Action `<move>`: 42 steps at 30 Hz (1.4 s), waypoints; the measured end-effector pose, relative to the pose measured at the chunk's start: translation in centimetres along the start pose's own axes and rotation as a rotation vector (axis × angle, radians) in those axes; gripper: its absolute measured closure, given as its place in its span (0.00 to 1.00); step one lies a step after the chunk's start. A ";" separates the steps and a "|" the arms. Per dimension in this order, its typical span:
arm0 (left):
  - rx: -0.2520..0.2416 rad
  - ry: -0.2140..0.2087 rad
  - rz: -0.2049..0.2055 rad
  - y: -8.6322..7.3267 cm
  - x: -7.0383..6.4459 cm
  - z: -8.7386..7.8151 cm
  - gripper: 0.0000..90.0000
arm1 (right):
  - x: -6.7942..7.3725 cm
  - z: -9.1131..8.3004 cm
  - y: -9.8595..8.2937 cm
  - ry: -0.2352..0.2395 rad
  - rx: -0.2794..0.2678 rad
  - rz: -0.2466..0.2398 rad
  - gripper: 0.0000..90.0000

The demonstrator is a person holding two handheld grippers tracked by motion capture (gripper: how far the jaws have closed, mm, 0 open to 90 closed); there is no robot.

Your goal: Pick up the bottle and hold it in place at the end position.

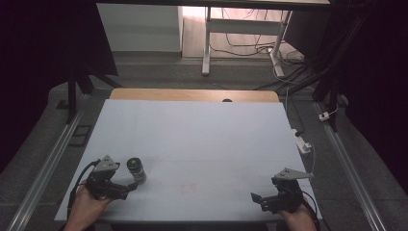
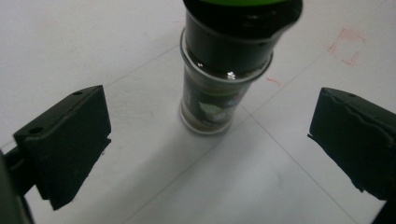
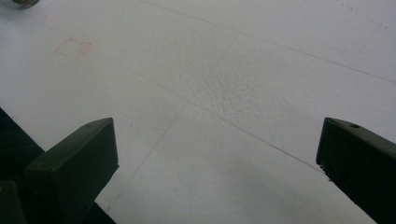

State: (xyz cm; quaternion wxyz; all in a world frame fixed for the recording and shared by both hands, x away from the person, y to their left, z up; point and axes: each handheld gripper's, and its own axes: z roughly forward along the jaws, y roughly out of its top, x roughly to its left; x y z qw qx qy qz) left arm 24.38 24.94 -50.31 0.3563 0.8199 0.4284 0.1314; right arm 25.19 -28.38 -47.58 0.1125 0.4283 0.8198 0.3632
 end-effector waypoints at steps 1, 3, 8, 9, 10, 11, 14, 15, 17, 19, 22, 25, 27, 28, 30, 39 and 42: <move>0.006 0.002 0.003 0.1 0.1 0.2 0.00 | 0.0 0.0 0.0 0.000 0.001 0.000 0.00; 0.019 0.014 0.016 0.2 0.3 0.6 0.00 | 0.0 0.0 0.0 0.002 0.002 -0.004 0.00; 0.047 0.019 0.036 0.6 0.7 1.5 0.00 | 0.0 0.0 0.0 0.003 0.004 -0.005 0.00; 0.053 0.019 0.040 0.6 0.7 1.7 0.00 | 0.0 0.0 0.0 0.003 0.004 -0.006 0.00; 0.056 0.017 0.042 0.7 0.7 1.9 0.00 | 0.0 0.0 0.0 0.005 0.005 -0.007 0.00; 0.056 0.011 0.045 0.8 0.8 2.1 0.00 | 0.0 0.0 0.0 0.003 0.005 -0.007 0.00; 0.051 0.002 0.049 1.0 0.9 2.4 0.00 | 0.1 0.1 0.0 0.003 0.006 -0.010 0.00; 0.051 0.002 0.050 1.0 0.9 2.5 0.01 | 0.1 0.1 0.0 0.003 0.006 -0.010 0.00; 0.049 -0.009 0.060 1.0 0.9 2.6 0.07 | 0.1 0.1 0.0 0.004 0.007 -0.012 0.00; 0.042 -0.011 0.077 1.0 0.8 2.5 0.11 | 0.1 0.0 0.0 0.005 0.008 -0.013 0.00; 0.037 -0.018 0.104 1.0 0.6 2.4 0.26 | 0.1 0.1 0.0 0.005 0.008 -0.015 0.00; 0.043 -0.025 0.120 1.0 0.5 2.4 0.38 | 0.1 0.1 0.0 0.005 0.009 -0.017 0.00; 0.043 -0.035 0.129 1.0 0.5 2.3 0.46 | 0.1 0.1 0.0 0.006 0.010 -0.017 0.00; 0.042 -0.040 0.131 1.0 0.4 2.3 0.49 | 0.1 0.1 0.0 0.006 0.011 -0.018 0.00; 0.042 -0.057 0.142 1.0 0.3 2.3 0.57 | 0.1 0.1 0.0 0.005 0.011 -0.019 0.00; 0.052 -0.046 0.138 1.1 0.2 2.2 0.59 | 0.1 0.2 0.0 0.008 0.015 -0.019 0.00; 0.054 -0.046 0.133 1.2 0.2 2.2 0.59 | 0.1 0.2 0.0 0.009 0.014 -0.019 0.00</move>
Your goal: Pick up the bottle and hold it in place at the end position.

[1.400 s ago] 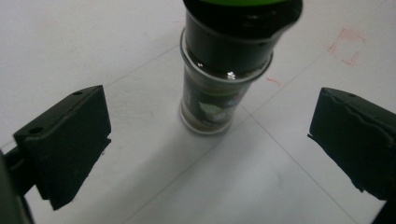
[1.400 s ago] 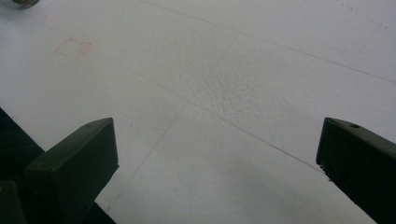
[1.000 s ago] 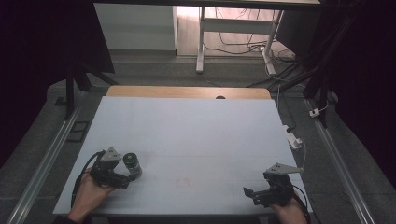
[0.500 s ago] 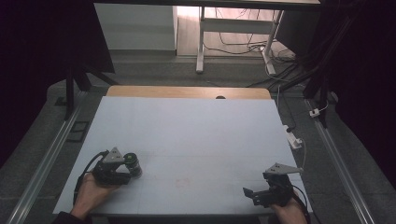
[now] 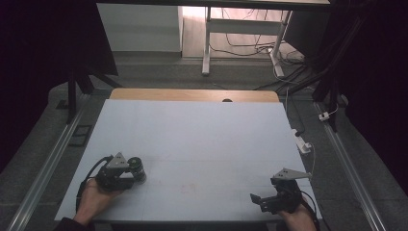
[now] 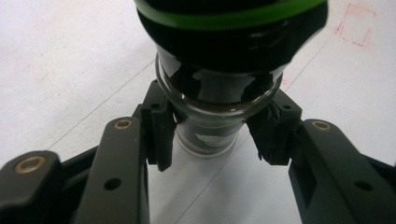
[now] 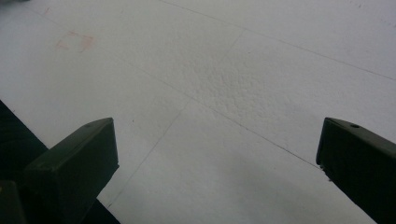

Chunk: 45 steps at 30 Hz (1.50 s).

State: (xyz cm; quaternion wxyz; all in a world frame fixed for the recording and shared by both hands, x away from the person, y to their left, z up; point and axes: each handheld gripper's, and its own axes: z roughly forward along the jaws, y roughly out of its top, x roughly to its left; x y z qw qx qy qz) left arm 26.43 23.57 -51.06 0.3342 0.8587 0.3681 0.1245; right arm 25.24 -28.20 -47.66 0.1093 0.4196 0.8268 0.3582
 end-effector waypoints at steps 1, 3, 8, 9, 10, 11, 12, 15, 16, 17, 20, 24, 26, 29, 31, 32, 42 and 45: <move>0.001 0.004 -0.001 0.1 0.0 0.0 0.59 | 0.0 0.0 0.0 0.000 0.001 0.000 0.00; -0.002 0.004 -0.008 0.2 0.0 0.0 0.59 | 0.0 0.0 0.0 0.001 0.000 0.001 0.00; -0.021 -0.009 -0.018 0.7 0.0 -0.1 0.59 | 0.0 0.0 0.0 0.002 0.000 0.002 0.00; -0.022 -0.011 -0.018 0.8 0.0 -0.1 0.59 | 0.0 0.0 0.0 0.002 0.000 0.002 0.00; -0.022 -0.011 -0.017 0.9 0.0 -0.1 0.59 | 0.0 0.0 0.0 0.002 0.000 0.003 0.00; -0.021 -0.011 -0.012 1.0 -0.1 0.0 0.59 | 0.0 0.0 0.0 0.002 0.000 0.003 0.00; -0.021 -0.015 -0.010 1.2 -0.1 0.0 0.59 | 0.0 0.0 0.0 0.003 0.000 0.004 0.00; -0.023 -0.018 0.002 1.7 -0.3 0.1 0.59 | -0.1 0.0 0.0 0.003 0.000 0.006 0.00; -0.025 -0.019 0.007 2.0 -0.3 0.1 0.59 | -0.1 0.0 0.0 0.003 0.000 0.005 0.00; -0.030 -0.022 0.008 2.2 -0.3 0.1 0.59 | -0.1 0.0 0.0 0.003 -0.001 0.006 0.00; -0.040 -0.032 0.017 3.0 -0.4 0.2 0.59 | -0.1 0.0 0.0 0.003 -0.001 0.007 0.00; -0.048 -0.037 0.030 3.9 -0.5 0.4 0.59 | -0.1 0.0 0.0 0.003 -0.003 0.007 0.00; -0.050 -0.044 0.037 4.3 -0.5 0.5 0.59 | -0.1 0.0 0.0 0.004 -0.004 0.007 0.00; -0.052 -0.052 0.044 5.0 -0.6 0.8 0.59 | -0.1 0.0 0.0 0.004 -0.004 0.007 0.00; -0.052 -0.057 0.046 5.4 -0.6 0.9 0.59 | -0.1 0.0 0.0 0.004 -0.004 0.007 0.00; -0.054 -0.061 0.045 5.6 -0.5 1.1 0.59 | -0.1 0.0 0.0 0.005 -0.004 0.007 0.00; -0.059 -0.078 0.067 8.0 -0.8 2.3 0.59 | -0.1 0.0 0.0 0.010 -0.005 0.002 0.00; -0.059 -0.079 0.074 8.7 -1.0 2.6 0.59 | -0.1 -0.1 0.0 0.011 -0.005 0.002 0.00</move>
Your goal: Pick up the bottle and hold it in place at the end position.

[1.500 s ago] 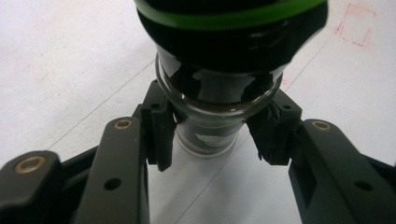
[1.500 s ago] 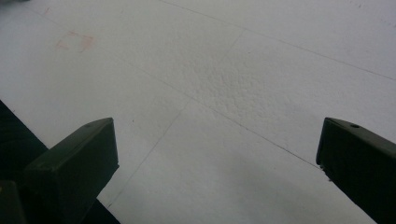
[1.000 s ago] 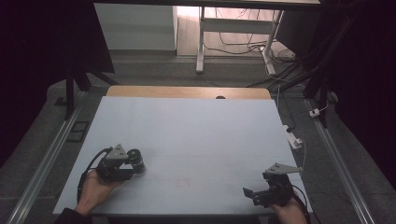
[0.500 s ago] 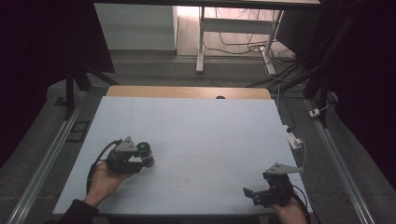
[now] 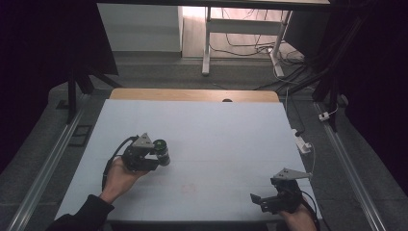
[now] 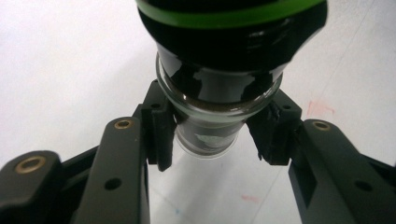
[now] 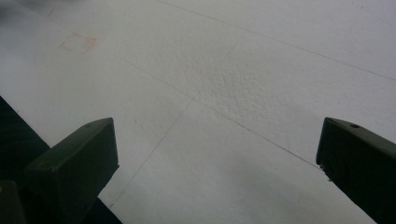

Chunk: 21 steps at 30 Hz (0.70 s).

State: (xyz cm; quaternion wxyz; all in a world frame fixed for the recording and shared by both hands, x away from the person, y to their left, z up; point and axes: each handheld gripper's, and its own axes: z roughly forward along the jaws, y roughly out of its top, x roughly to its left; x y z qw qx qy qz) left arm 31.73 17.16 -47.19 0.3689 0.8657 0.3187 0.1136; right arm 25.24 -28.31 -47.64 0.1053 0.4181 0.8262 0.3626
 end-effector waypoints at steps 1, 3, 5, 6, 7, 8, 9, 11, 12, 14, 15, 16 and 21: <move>0.001 0.000 0.002 0.2 0.0 0.2 0.59 | 0.0 0.0 0.0 0.000 0.000 0.000 0.00; 0.002 -0.006 0.010 0.7 -0.1 0.5 0.59 | 0.0 0.0 0.0 0.001 -0.001 0.001 0.00; 0.004 -0.008 0.017 1.1 -0.2 0.9 0.59 | 0.0 0.0 0.0 0.000 -0.004 0.003 0.00; 0.004 -0.010 0.020 1.3 -0.2 1.1 0.59 | 0.0 0.0 0.0 0.001 -0.005 0.005 0.00; 0.006 -0.013 0.022 1.5 -0.3 1.2 0.59 | 0.0 0.0 0.0 0.001 -0.007 0.003 0.00; 0.005 -0.014 0.026 1.7 -0.3 1.4 0.59 | 0.0 0.0 0.0 0.001 -0.007 0.004 0.00; 0.007 -0.018 0.031 2.0 -0.3 1.6 0.59 | 0.0 0.0 0.0 0.002 -0.008 0.007 0.00; 0.003 -0.022 0.032 2.5 -0.4 2.0 0.59 | -0.1 -0.1 0.0 0.003 -0.007 0.008 0.00; 0.001 -0.024 0.035 2.7 -0.4 2.1 0.59 | -0.1 -0.1 0.0 0.004 -0.009 0.009 0.00; -0.001 -0.025 0.039 3.2 -0.3 2.4 0.59 | -0.1 -0.1 -0.1 0.006 -0.013 0.012 0.00; -0.005 -0.028 0.038 3.5 -0.3 2.6 0.59 | -0.2 -0.1 -0.1 0.006 -0.014 0.014 0.00; -0.006 -0.031 0.039 3.8 -0.3 2.8 0.59 | -0.2 -0.2 -0.1 0.005 -0.016 0.017 0.00; -0.007 -0.029 0.046 5.0 -0.1 3.9 0.59 | -0.2 -0.3 -0.1 0.011 -0.024 0.019 0.00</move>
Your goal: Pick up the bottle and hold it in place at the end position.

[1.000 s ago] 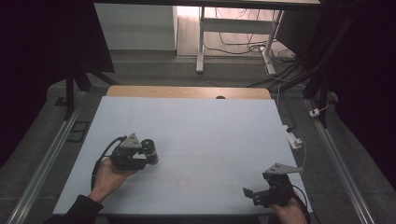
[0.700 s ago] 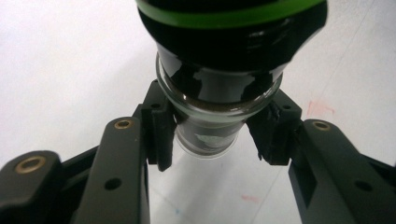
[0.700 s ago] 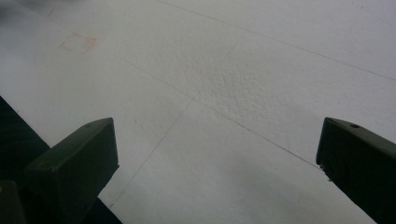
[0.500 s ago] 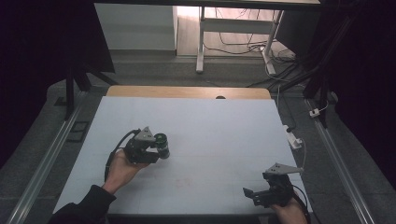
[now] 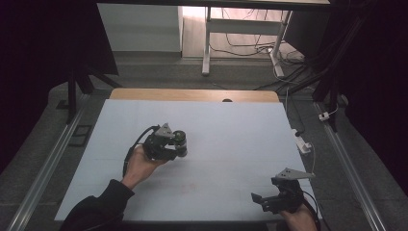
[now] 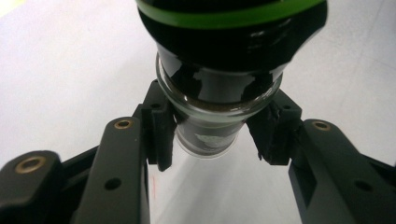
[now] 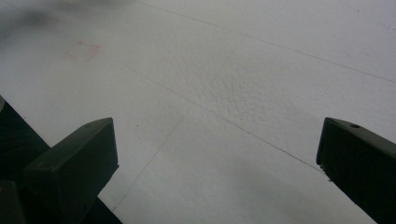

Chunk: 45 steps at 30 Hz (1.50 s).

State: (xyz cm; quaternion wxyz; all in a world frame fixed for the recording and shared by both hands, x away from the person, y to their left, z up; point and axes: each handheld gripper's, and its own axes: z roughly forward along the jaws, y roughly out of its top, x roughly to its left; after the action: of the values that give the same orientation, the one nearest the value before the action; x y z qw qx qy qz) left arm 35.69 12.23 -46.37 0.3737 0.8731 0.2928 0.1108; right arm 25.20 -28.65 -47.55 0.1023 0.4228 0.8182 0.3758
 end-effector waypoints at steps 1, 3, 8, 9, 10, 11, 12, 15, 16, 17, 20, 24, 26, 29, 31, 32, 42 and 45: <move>-0.001 -0.001 0.001 0.3 0.1 0.4 0.59 | 0.0 0.0 0.0 0.002 -0.002 0.000 0.00; -0.004 -0.003 -0.001 0.8 0.2 1.0 0.59 | 0.0 0.0 0.0 0.002 -0.008 0.002 0.00; 0.001 -0.010 0.006 1.8 0.4 2.6 0.59 | -0.1 -0.1 0.0 0.002 -0.007 0.005 0.00; 0.004 -0.011 0.007 2.0 0.4 2.9 0.59 | -0.1 -0.1 0.0 0.003 -0.007 0.004 0.00; 0.008 -0.008 0.010 2.1 0.5 3.2 0.59 | -0.1 -0.1 0.0 0.003 -0.006 0.003 0.00; 0.011 -0.007 0.013 2.3 0.5 3.4 0.59 | -0.1 0.0 0.0 0.003 -0.005 0.002 0.00; 0.011 -0.006 0.014 2.4 0.5 3.6 0.59 | 0.0 0.0 0.0 0.003 -0.003 0.002 0.00; 0.006 -0.010 0.009 2.9 0.7 4.3 0.59 | 0.0 0.0 0.0 0.004 0.003 -0.003 0.00; 0.007 -0.011 0.009 3.0 0.8 4.5 0.59 | 0.0 0.0 0.0 0.004 0.005 -0.004 0.00; 0.009 -0.010 0.009 3.1 0.8 4.7 0.59 | 0.0 0.0 0.0 0.005 0.006 -0.003 0.00; 0.016 -0.007 0.009 3.2 1.1 5.5 0.59 | 0.0 0.1 0.0 0.004 0.003 -0.002 0.00; 0.027 0.003 0.007 3.1 1.5 6.3 0.59 | 0.0 0.0 0.0 0.002 0.002 -0.002 0.00; 0.031 0.010 0.003 3.0 1.7 6.6 0.59 | 0.0 0.0 0.0 0.003 0.002 -0.002 0.00; 0.032 0.018 -0.005 2.8 2.0 7.0 0.59 | 0.0 0.0 0.0 0.005 0.004 -0.004 0.00; 0.029 0.024 -0.009 2.6 2.1 7.1 0.59 | 0.0 0.0 0.0 0.003 0.004 -0.003 0.00; 0.027 0.028 -0.012 2.6 2.3 7.2 0.59 | 0.0 0.0 0.0 -0.001 0.004 0.000 0.00; 0.018 0.034 -0.042 2.1 3.1 7.8 0.59 | -0.1 0.0 -0.1 -0.007 -0.001 0.008 0.00; 0.023 0.036 -0.035 2.0 3.0 8.0 0.59 | -0.1 0.0 -0.1 -0.005 -0.001 0.007 0.00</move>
State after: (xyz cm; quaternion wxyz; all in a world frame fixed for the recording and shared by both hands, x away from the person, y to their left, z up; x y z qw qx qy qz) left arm 42.28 8.21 -50.60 0.3602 0.8699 0.3161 0.1165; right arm 25.17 -28.73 -47.57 0.1032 0.4268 0.8163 0.3754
